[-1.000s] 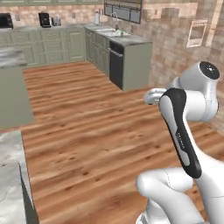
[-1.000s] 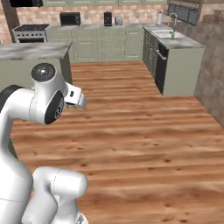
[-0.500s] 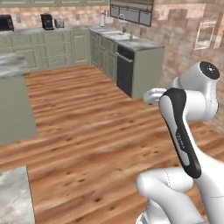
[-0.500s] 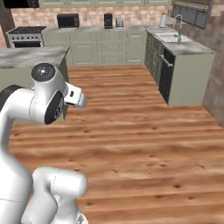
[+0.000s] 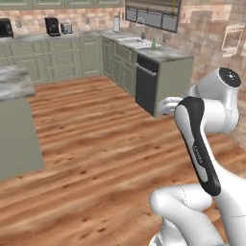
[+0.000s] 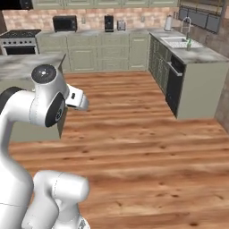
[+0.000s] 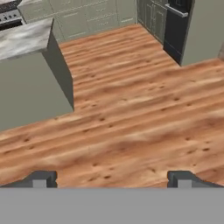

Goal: Place the drinks on the dining counter in a tight cluster.

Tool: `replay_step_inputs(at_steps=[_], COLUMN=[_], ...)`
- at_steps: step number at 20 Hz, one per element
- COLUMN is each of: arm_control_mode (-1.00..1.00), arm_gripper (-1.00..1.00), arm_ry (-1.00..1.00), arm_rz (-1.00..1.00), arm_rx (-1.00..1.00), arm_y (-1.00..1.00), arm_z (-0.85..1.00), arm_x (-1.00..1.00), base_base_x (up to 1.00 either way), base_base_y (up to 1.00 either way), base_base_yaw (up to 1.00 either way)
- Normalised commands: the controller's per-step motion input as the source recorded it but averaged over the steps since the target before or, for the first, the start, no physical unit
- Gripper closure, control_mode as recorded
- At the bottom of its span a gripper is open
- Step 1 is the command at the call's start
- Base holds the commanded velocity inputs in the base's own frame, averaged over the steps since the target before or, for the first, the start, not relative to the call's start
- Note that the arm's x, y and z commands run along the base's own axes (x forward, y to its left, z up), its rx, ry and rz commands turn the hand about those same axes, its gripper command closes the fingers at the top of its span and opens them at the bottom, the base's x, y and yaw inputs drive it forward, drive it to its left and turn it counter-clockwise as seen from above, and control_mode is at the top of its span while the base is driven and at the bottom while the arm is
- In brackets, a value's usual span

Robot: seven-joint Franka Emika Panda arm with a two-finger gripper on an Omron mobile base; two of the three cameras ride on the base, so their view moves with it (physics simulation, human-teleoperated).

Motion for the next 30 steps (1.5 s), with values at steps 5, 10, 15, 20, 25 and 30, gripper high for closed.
replay_step_inputs(at_steps=[5, 10, 15, 20, 25, 30], arm_control_mode=[1.0, 1.0, 1.0, 1.0, 1.0, 1.0], arm_gripper=[-1.0, -1.0, -1.0, -1.0, -1.0, -1.0], arm_ry=[0.0, 0.0, 0.0, 0.0, 0.0, 0.0], arm_rz=[0.0, 0.0, 0.0, 0.0, 0.0, 0.0], arm_rx=[0.0, 0.0, 0.0, 0.0, 0.0, 0.0], arm_y=[0.0, 0.0, 0.0, 0.0, 0.0, 0.0], arm_z=[0.0, 0.0, 0.0, 0.0, 0.0, 0.0], arm_x=[0.0, 0.0, 0.0, 0.0, 0.0, 0.0], base_base_x=[1.0, 1.0, 1.0, 1.0, 1.0, 1.0], base_base_y=[0.14, -0.14, -0.15, -0.14, 0.02, 0.22], base_base_yaw=[-0.02, -0.15, -0.35, -0.4, -0.29, -0.08])
